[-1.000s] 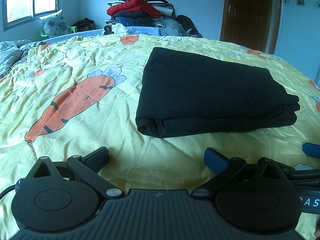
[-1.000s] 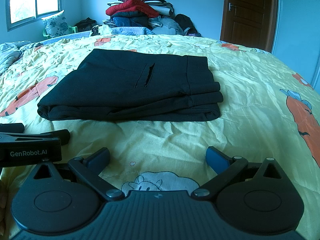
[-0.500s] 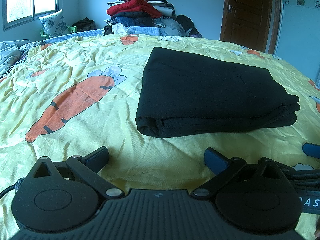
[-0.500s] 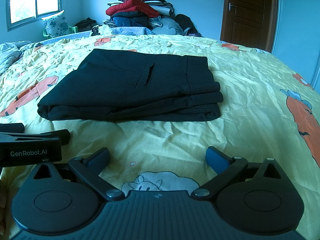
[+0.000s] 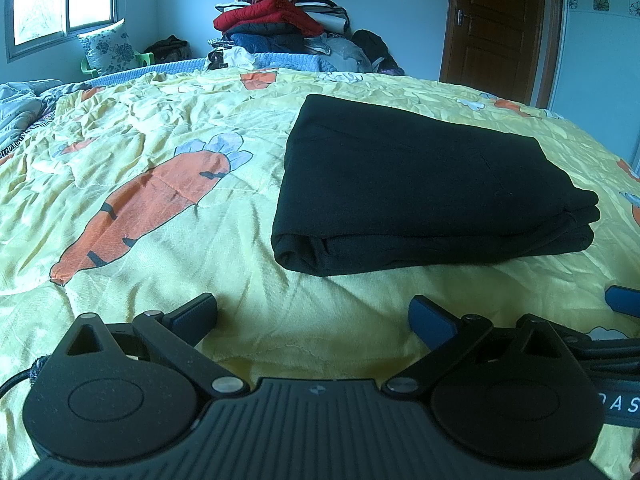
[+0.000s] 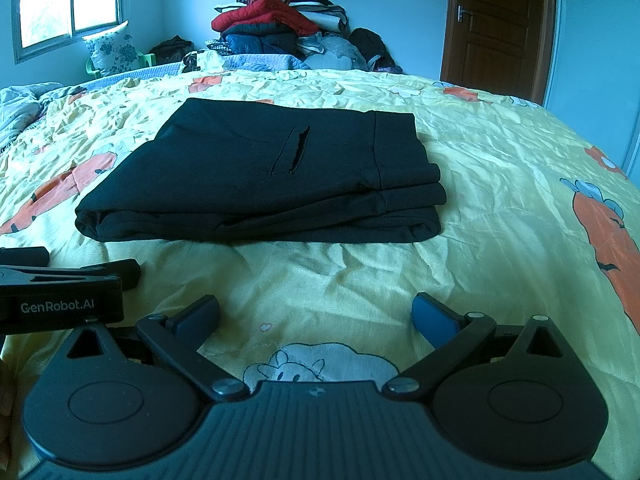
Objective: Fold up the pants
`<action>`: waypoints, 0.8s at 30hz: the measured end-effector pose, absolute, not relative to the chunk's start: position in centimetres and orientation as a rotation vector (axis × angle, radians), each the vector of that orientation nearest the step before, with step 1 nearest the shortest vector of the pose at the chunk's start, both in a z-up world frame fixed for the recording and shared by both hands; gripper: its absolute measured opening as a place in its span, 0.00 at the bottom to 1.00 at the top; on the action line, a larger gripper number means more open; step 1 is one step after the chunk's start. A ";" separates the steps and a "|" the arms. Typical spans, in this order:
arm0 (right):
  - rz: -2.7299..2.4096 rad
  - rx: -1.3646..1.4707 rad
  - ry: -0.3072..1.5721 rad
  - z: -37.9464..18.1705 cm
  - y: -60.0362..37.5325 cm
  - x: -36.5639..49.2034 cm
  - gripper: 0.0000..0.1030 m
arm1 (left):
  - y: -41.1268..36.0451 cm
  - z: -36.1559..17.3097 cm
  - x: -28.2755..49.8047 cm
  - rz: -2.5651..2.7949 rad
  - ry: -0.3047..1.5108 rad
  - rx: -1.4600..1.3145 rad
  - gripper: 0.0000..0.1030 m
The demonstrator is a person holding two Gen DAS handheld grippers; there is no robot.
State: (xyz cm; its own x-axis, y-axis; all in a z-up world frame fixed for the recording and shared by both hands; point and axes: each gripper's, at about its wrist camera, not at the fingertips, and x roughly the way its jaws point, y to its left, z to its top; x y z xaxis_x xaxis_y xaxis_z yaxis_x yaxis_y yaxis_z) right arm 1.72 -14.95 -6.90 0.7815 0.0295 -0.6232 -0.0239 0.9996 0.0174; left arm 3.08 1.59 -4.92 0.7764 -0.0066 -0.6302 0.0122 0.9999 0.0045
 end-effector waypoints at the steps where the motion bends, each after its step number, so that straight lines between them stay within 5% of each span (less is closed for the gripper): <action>1: 0.028 0.009 0.673 -6.9 -14.9 1.7 1.00 | 1.6 -4.9 3.1 -0.010 0.682 0.008 1.00; 24: 0.000 0.012 0.673 -6.9 -15.6 1.8 1.00 | 1.6 -4.9 3.1 -0.010 0.682 0.008 1.00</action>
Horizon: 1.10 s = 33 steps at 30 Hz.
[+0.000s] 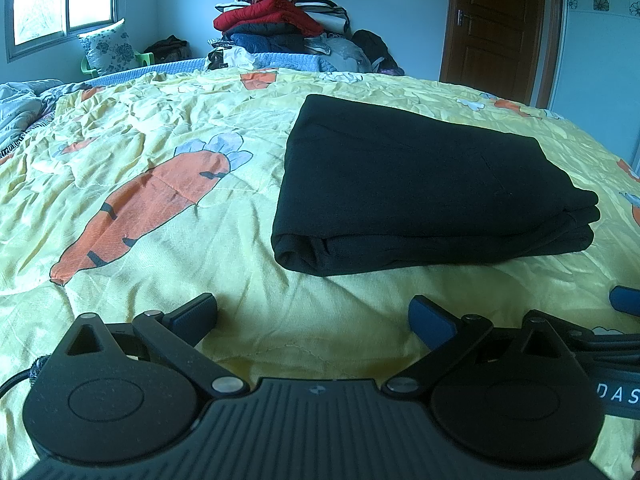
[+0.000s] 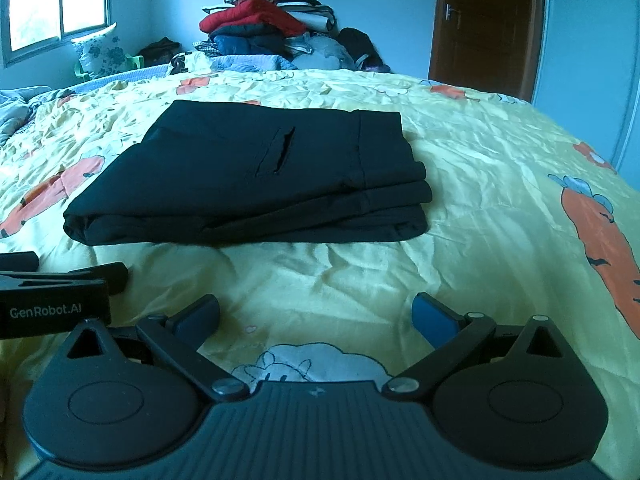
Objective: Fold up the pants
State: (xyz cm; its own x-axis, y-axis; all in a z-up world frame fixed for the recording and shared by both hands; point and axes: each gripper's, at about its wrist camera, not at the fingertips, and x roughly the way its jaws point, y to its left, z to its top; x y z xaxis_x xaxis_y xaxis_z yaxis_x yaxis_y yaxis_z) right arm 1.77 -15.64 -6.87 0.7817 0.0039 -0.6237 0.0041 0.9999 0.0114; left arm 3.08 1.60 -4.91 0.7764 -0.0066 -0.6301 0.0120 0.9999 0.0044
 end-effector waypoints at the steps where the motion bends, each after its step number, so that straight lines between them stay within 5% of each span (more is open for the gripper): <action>1: 0.000 0.012 0.673 -6.9 -15.6 1.8 1.00 | 1.6 -4.9 3.1 -0.010 0.682 0.008 1.00; 33: 0.003 0.011 0.673 -6.8 -15.3 1.6 1.00 | 1.6 -4.9 3.1 -0.010 0.682 0.008 1.00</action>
